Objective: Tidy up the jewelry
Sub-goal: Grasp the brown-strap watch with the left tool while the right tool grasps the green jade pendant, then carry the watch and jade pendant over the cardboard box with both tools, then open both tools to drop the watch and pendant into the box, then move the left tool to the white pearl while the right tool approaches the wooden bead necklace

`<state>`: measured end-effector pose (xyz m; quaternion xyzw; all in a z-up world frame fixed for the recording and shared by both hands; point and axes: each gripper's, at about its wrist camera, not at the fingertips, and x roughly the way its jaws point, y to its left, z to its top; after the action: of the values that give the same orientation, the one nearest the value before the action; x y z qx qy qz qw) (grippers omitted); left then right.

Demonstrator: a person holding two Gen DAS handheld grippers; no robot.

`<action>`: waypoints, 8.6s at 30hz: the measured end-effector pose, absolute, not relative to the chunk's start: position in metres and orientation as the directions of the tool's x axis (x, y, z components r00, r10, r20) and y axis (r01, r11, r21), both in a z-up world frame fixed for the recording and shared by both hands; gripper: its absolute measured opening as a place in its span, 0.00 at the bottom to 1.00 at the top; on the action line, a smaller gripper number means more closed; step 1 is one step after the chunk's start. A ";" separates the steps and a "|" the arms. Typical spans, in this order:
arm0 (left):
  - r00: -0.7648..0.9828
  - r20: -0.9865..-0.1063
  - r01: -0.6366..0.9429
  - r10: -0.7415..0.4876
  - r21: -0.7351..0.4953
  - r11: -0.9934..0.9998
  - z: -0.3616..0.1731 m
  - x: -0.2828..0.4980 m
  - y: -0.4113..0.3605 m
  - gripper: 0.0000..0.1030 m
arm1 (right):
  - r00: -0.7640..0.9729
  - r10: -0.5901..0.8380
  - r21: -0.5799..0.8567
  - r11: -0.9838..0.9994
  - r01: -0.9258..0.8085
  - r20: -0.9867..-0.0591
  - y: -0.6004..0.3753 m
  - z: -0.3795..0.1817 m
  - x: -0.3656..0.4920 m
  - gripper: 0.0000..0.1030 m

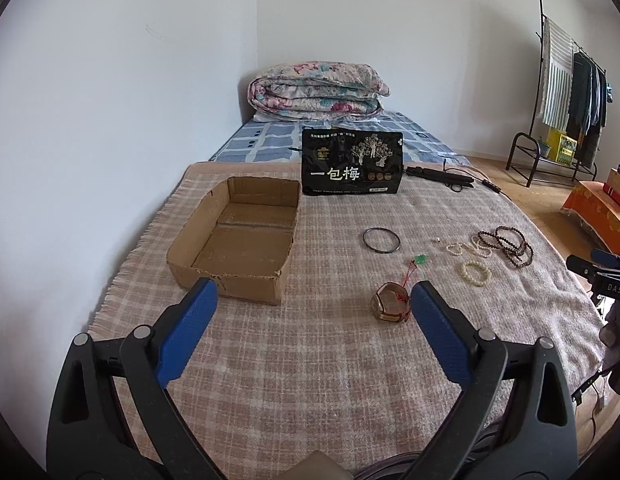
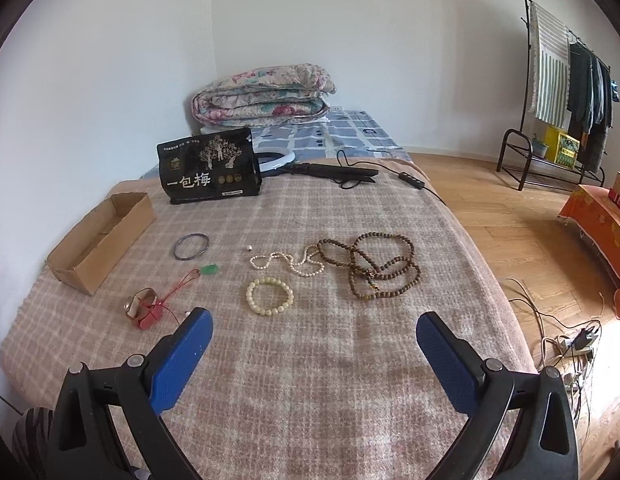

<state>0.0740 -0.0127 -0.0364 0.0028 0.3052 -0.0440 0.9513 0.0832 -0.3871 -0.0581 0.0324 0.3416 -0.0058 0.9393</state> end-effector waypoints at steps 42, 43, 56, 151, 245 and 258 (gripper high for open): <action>0.556 -0.778 0.337 -0.293 -0.112 0.935 -0.134 0.186 -0.075 0.49 | 0.500 0.347 0.224 0.930 -0.290 -0.793 -0.271 -0.166 0.277 0.45; 0.547 -0.783 0.337 -0.296 -0.118 0.934 -0.138 0.189 -0.077 0.48 | 0.501 0.348 0.223 0.929 -0.294 -0.793 -0.270 -0.167 0.278 0.44; 0.489 -0.809 0.340 -0.327 -0.168 0.925 -0.166 0.204 -0.080 0.37 | 0.498 0.302 0.149 0.934 -0.324 -0.813 -0.250 -0.179 0.291 0.39; 0.681 -0.725 -0.003 -0.102 -0.143 0.990 -0.086 0.235 0.121 0.09 | 0.686 0.404 -0.040 0.845 -0.534 -0.605 -0.076 0.003 0.290 0.32; 0.771 -0.615 0.155 -0.167 -0.074 0.985 -0.029 0.176 0.000 0.53 | 0.808 0.170 -0.031 0.974 -0.227 -0.564 -0.237 0.035 0.241 0.81; 0.719 -0.655 0.243 -0.233 -0.077 0.967 -0.047 0.176 -0.059 0.53 | 0.817 0.044 -0.046 0.995 -0.086 -0.575 -0.348 0.018 0.204 0.83</action>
<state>0.1759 -0.0588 -0.0473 0.0073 0.3522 -0.1285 0.9270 0.2037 -0.3483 0.0184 -0.0349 0.3007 0.0342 0.9525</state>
